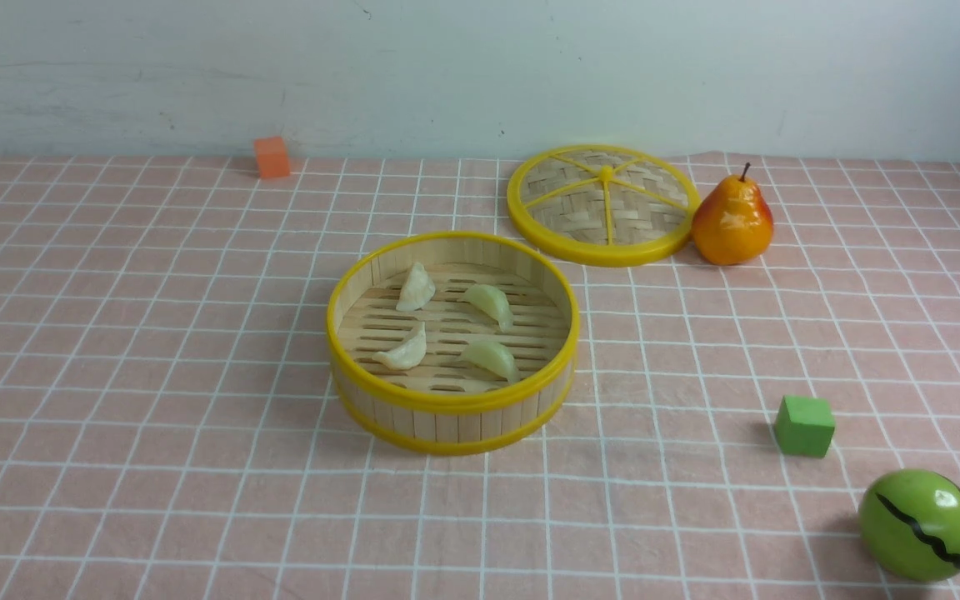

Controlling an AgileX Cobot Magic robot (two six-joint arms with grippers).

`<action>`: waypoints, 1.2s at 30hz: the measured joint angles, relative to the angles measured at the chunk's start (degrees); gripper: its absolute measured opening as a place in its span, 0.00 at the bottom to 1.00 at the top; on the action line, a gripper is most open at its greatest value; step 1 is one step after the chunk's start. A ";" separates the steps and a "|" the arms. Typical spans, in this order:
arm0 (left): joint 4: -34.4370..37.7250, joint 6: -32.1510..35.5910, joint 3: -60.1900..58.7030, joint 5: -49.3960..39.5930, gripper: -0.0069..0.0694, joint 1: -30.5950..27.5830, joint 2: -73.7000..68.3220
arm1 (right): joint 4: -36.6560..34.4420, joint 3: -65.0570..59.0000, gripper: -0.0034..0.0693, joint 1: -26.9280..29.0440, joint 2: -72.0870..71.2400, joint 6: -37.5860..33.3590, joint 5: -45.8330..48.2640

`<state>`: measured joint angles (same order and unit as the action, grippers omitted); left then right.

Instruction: Put the dumplings into the steamer on the table with the pink tablecloth.

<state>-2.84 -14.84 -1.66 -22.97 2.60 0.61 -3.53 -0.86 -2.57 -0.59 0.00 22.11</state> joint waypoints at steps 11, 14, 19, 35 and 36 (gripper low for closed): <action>0.11 0.00 0.00 0.00 0.07 0.00 0.00 | 0.00 0.00 0.15 0.00 0.00 0.00 0.00; 0.11 0.00 0.00 0.00 0.07 0.00 0.00 | 0.00 0.00 0.16 0.00 0.00 0.00 0.00; 0.11 0.00 0.00 0.00 0.07 0.00 0.00 | 0.00 0.00 0.17 0.00 0.00 0.00 0.00; 0.11 0.00 0.00 0.00 0.08 0.00 0.00 | 0.00 0.00 0.20 0.00 0.00 0.00 0.00; 0.11 0.00 0.00 0.00 0.08 0.00 0.00 | 0.00 0.00 0.20 0.00 0.00 0.00 0.00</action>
<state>-2.73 -14.84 -1.66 -22.97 2.60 0.61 -3.53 -0.86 -2.57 -0.59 0.00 22.11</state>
